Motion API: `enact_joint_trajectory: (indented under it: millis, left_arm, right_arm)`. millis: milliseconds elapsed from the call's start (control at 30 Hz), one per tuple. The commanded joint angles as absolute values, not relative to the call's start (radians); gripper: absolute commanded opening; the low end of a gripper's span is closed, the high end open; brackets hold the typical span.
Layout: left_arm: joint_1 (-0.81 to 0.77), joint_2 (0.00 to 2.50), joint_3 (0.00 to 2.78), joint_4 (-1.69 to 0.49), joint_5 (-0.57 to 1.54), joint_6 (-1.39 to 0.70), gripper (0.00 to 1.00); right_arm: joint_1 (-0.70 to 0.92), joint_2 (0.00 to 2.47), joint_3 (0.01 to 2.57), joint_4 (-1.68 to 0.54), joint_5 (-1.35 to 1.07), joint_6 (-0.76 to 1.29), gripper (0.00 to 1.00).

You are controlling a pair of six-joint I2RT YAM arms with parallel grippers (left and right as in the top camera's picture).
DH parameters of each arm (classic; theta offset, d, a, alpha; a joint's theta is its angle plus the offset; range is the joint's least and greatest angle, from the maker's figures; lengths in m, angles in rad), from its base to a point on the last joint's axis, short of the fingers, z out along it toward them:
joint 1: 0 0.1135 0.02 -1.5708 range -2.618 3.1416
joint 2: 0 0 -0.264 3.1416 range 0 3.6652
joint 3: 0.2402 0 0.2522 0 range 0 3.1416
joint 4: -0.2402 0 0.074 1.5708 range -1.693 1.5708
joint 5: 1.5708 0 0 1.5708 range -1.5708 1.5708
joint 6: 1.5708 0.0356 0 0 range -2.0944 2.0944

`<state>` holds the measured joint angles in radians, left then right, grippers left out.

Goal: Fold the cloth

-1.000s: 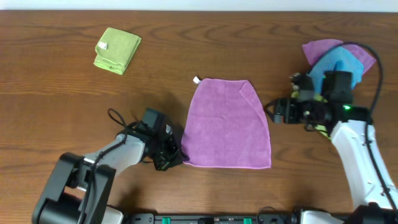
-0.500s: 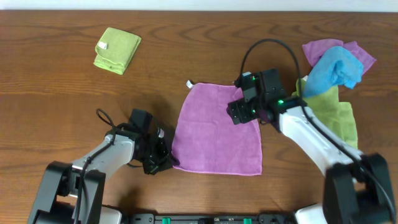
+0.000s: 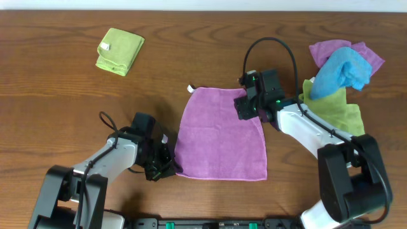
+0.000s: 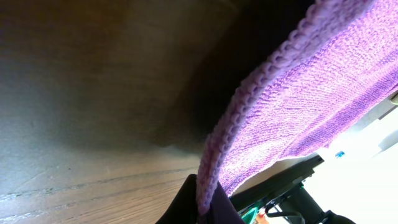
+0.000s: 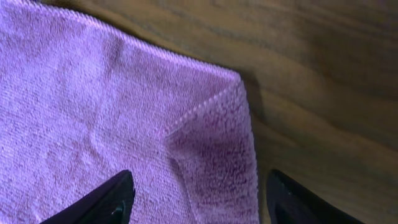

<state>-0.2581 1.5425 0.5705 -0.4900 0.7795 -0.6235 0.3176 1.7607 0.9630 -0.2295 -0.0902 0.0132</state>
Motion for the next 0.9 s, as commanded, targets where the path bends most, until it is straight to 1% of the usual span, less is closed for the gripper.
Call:
enact_joint_trajectory:
  millis: [0,100,133,400,767,867]
  left_arm:
    - [-0.255,1.533,0.572,-0.494,0.788,-0.606,0.06]
    - [-0.255,1.533,0.572,-0.493,0.792,-0.610,0.06]
    - [-0.255,1.533,0.572,-0.493,0.796,-0.610,0.06]
    - [-0.255,1.533,0.572,-0.493,0.807,-0.617,0.06]
    - [-0.255,1.533,0.572,-0.493,0.832,-0.617,0.06]
    - [-0.255,1.533,0.572,-0.493,0.832,-0.617,0.06]
  right_arm:
    - [0.324,1.766,0.960,-0.220,-0.079,0.030,0.63]
    - [0.337,1.766,0.960,-0.218,-0.078,0.029,0.55]
    - [0.344,1.766,0.960,-0.217,-0.079,0.029,0.54]
    - [0.392,1.809,0.960,-0.167,-0.030,0.029,0.54]
    - [0.393,1.843,0.960,-0.099,0.030,0.029,0.54]
    - [0.393,1.850,0.960,-0.084,0.030,0.030,0.52]
